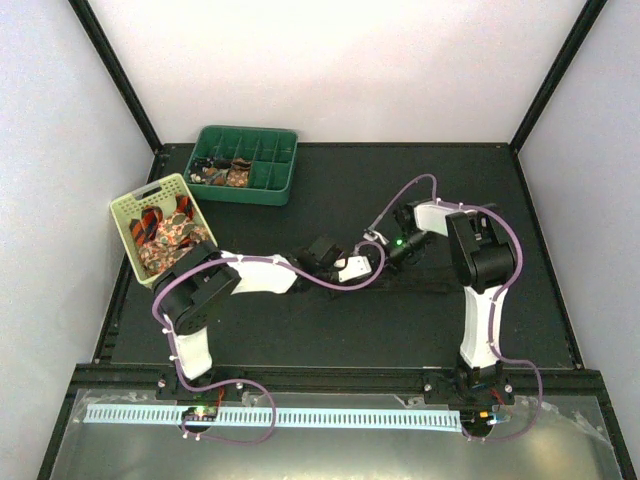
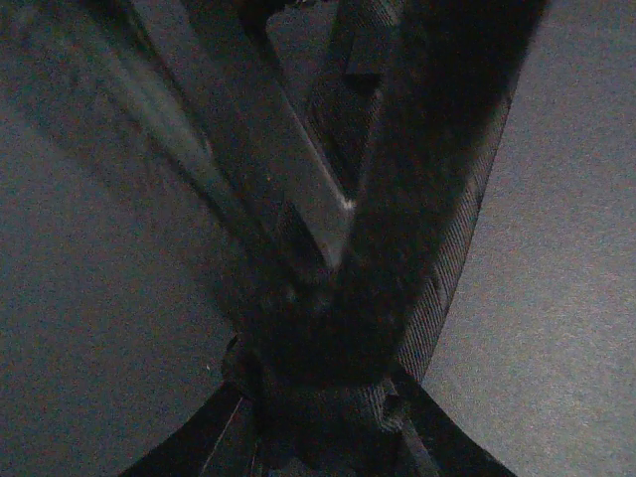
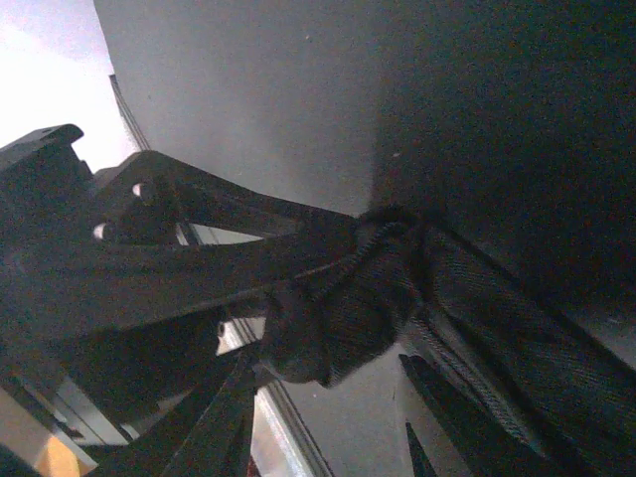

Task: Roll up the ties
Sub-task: Roll the tie at the center of the board.

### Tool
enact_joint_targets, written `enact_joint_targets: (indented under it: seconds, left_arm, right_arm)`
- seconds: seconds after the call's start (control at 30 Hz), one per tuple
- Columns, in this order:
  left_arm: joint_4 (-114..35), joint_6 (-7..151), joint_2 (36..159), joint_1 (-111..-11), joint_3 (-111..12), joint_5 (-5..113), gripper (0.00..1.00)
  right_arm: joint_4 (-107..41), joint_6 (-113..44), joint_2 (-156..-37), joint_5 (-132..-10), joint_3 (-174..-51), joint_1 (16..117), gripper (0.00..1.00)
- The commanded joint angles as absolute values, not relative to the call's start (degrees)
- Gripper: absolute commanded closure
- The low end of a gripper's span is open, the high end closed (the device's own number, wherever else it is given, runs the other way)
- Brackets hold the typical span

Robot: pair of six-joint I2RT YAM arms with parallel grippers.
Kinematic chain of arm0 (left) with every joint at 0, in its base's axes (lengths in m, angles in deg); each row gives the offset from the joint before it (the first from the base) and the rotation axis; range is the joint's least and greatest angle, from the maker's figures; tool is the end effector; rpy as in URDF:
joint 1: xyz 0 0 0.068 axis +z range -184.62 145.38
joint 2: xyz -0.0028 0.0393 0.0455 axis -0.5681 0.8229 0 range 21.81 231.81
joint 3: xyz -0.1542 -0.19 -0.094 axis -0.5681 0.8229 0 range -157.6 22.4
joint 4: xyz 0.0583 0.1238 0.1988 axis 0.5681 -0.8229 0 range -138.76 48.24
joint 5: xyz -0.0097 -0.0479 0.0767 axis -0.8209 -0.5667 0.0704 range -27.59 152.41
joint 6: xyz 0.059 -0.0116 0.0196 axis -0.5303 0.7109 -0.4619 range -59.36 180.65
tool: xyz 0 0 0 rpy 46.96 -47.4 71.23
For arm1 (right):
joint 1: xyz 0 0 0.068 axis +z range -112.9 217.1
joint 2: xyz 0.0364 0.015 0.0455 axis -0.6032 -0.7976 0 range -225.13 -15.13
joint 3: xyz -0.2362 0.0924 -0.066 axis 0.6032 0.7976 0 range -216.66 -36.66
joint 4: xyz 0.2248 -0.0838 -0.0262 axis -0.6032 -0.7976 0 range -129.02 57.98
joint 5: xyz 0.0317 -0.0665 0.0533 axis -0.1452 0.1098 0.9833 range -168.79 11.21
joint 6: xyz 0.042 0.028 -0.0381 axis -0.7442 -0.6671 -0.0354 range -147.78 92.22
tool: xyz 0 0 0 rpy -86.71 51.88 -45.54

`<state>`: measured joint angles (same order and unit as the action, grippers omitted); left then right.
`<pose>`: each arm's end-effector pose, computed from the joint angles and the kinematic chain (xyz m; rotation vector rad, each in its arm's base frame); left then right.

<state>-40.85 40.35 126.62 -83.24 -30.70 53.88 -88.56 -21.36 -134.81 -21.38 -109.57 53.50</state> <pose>0.2242 -0.2654 0.1253 1.4605 2.0116 -0.3962 0.2944 0.1293 0.1141 0.3398 -2.4952 -1.3454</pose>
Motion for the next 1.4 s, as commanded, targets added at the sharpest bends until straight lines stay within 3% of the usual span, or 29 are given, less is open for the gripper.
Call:
enact_joint_targets:
  seconds: [0.0,0.33,0.47,0.6,0.87,1.37]
  left_arm:
    - [-48.54,41.07,129.47,-83.88,-31.40,58.24,0.75]
    - [-49.45,40.86,130.66,-84.01,-33.07,58.37,0.74]
    - [-49.45,41.09,130.87,-84.02,-33.40,58.20,0.68]
    - [-47.45,42.61,129.41,-82.89,-32.43,55.04,0.56]
    - [-33.54,40.12,122.97,-77.69,-25.03,38.02,0.38]
    - [-25.93,37.66,128.12,-76.54,-26.10,32.17,0.29]
  right_arm:
    - [-86.09,-23.89,-134.51,-19.36,-109.70,54.67,0.62]
    - [-83.27,-24.21,-135.72,-21.18,-108.06,55.99,0.75]
    - [-83.73,-22.42,-136.52,-25.05,-107.94,55.89,0.84]
    - [-84.98,-20.50,-137.35,-27.06,-108.12,55.18,0.90]
    - [-85.59,-18.36,-138.48,-29.64,-108.57,53.35,0.94]
    - [-86.33,-17.40,-140.88,-33.60,-110.29,53.35,0.96]
